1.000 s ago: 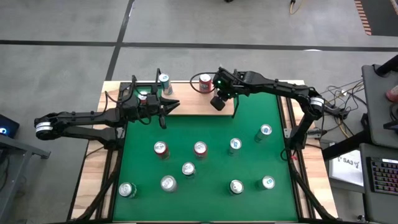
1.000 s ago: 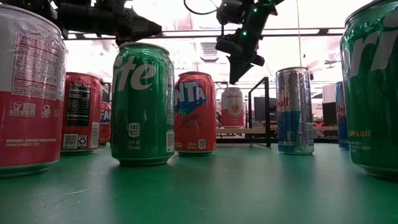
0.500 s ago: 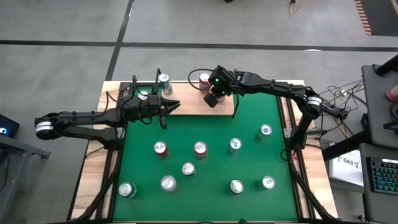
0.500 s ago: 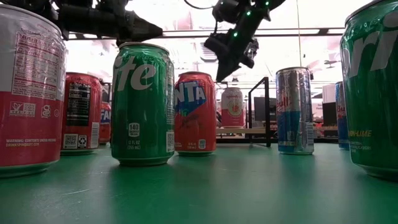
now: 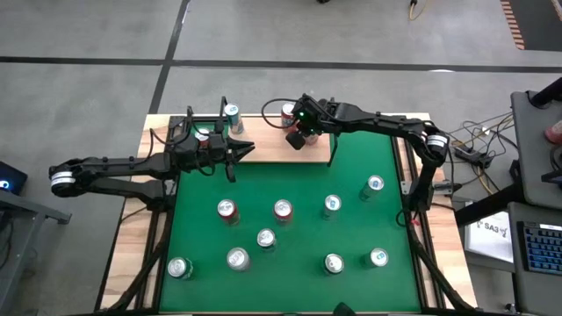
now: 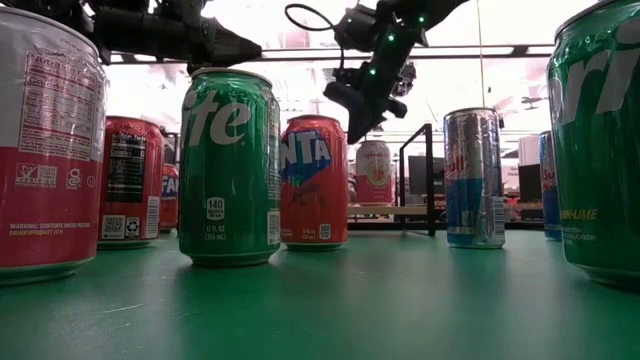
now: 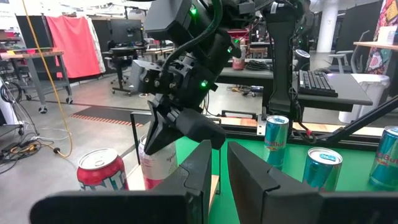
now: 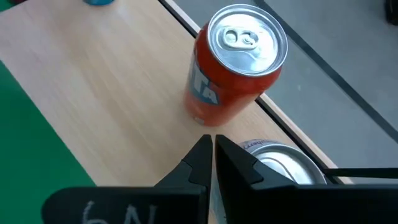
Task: Pick and place cans onto a shelf
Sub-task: Put the right pink white soda can on the shelf
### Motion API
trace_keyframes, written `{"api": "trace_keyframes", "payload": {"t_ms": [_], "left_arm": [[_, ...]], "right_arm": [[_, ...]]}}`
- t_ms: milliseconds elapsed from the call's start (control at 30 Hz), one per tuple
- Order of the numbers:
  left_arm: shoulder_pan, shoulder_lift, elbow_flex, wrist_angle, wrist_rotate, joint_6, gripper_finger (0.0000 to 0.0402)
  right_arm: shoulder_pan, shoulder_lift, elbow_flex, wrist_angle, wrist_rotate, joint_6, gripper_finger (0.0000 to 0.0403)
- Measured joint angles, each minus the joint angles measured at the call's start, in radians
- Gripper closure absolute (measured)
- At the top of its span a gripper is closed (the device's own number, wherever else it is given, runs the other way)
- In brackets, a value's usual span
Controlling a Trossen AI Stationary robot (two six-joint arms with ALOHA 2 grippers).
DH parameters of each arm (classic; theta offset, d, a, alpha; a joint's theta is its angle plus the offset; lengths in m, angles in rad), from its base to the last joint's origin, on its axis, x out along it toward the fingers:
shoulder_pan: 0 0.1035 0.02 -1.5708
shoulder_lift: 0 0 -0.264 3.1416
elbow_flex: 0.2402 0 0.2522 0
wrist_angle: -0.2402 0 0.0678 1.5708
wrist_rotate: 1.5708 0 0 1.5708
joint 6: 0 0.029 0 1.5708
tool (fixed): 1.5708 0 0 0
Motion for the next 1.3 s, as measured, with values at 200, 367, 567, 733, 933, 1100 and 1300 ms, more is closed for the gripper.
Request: {"api": "trace_keyframes", "payload": {"t_ms": [200,367,567,733,933,1100,1300], "left_arm": [[0.000,0.000,0.000,0.000,0.000,0.000,0.0365],[0.000,0.000,0.000,-0.002,0.000,0.000,0.0365],[0.000,0.000,0.000,-0.006,0.000,0.000,0.0365],[0.000,0.000,0.000,-0.006,0.000,0.000,0.0365],[0.000,0.000,0.000,-0.006,0.000,0.000,0.0365],[0.000,0.000,0.000,-0.007,0.000,0.000,0.0365],[0.000,0.000,0.000,-0.007,0.000,0.000,0.0365]], "right_arm": [[-0.006,0.000,0.000,-0.009,0.001,0.000,0.0390],[-0.010,0.000,0.000,-0.021,0.002,0.002,0.0390],[-0.013,0.000,0.000,-0.033,0.017,0.000,0.0390],[-0.013,0.000,0.000,-0.033,0.017,-0.007,0.0390],[-0.011,-0.009,0.000,-0.032,0.017,-0.008,0.0390],[-0.008,-0.028,0.000,-0.030,0.017,-0.006,0.0390],[-0.003,-0.043,0.000,-0.030,0.016,-0.005,0.0390]]}}
